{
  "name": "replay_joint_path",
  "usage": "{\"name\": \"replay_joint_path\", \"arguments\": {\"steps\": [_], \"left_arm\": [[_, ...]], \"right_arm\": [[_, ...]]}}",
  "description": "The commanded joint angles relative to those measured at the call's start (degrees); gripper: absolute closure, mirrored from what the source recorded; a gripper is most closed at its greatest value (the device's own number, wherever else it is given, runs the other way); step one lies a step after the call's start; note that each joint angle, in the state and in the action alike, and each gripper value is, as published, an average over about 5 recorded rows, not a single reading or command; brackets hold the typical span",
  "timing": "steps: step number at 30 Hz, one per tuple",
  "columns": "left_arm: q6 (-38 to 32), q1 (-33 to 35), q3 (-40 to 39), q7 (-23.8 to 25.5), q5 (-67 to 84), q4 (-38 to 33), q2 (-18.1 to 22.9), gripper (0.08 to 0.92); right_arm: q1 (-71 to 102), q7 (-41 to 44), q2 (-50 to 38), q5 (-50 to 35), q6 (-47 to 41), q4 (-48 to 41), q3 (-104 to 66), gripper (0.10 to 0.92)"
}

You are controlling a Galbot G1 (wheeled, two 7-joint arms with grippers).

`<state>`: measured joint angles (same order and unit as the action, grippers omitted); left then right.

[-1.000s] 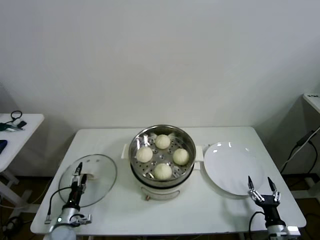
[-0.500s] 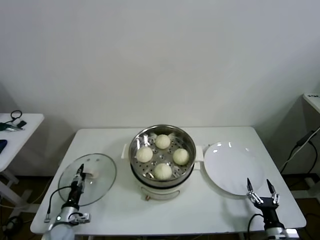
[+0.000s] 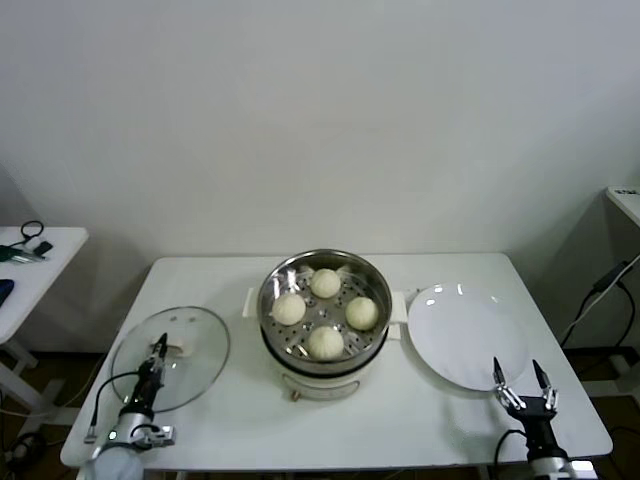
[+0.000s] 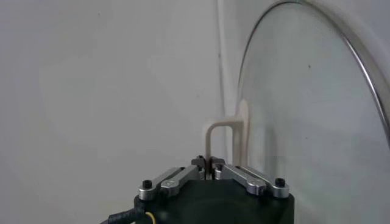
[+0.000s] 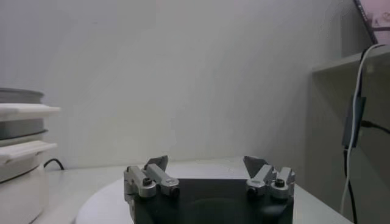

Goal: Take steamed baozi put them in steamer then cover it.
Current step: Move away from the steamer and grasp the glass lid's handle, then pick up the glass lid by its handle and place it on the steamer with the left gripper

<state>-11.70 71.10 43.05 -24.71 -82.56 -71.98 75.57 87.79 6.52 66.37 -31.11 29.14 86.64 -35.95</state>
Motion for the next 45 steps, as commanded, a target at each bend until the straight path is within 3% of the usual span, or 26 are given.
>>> {"name": "replay_joint_path", "arguments": {"steps": [1, 6, 17, 22, 28, 37, 45], "left_arm": [[-0.8, -0.52, 0.15, -0.28, 0.28, 0.5, 0.08, 0.866], [3.12, 3.51, -1.2, 5.72, 9.68, -9.64, -0.97, 0.866], [28.11, 9.57, -2.87, 23.71, 29.42, -36.13, -8.59, 0.866], [35.24, 9.16, -5.03, 26.44, 30.68, -44.79, -11.41, 0.866], [40.12, 7.34, -12.15, 26.8, 26.59, -50.39, -12.66, 0.866], [47.38, 2.43, -29.0, 31.63, 12.75, -53.01, -9.01, 0.866], [50.63, -3.69, -40.36, 37.77, -0.07, -49.12, 1.52, 0.866]], "right_arm": [[0.06, -0.43, -0.09, 0.67, -1.01, 0.98, -0.34, 0.203], [-0.05, -1.52, -0.18, 1.93, -2.47, 1.37, -0.44, 0.203], [-1.05, -4.7, -0.01, 5.36, -4.74, 1.32, -0.04, 0.203], [-1.8, -5.07, 0.05, 5.48, -4.59, 0.59, 0.07, 0.203], [-2.94, -5.28, 0.09, 5.89, -4.47, -0.6, 0.44, 0.203], [-4.35, -5.49, -0.05, 7.09, -5.63, -1.58, 1.38, 0.203], [-4.47, -5.66, -0.58, 6.96, -5.49, -1.87, 1.43, 0.203]]}}
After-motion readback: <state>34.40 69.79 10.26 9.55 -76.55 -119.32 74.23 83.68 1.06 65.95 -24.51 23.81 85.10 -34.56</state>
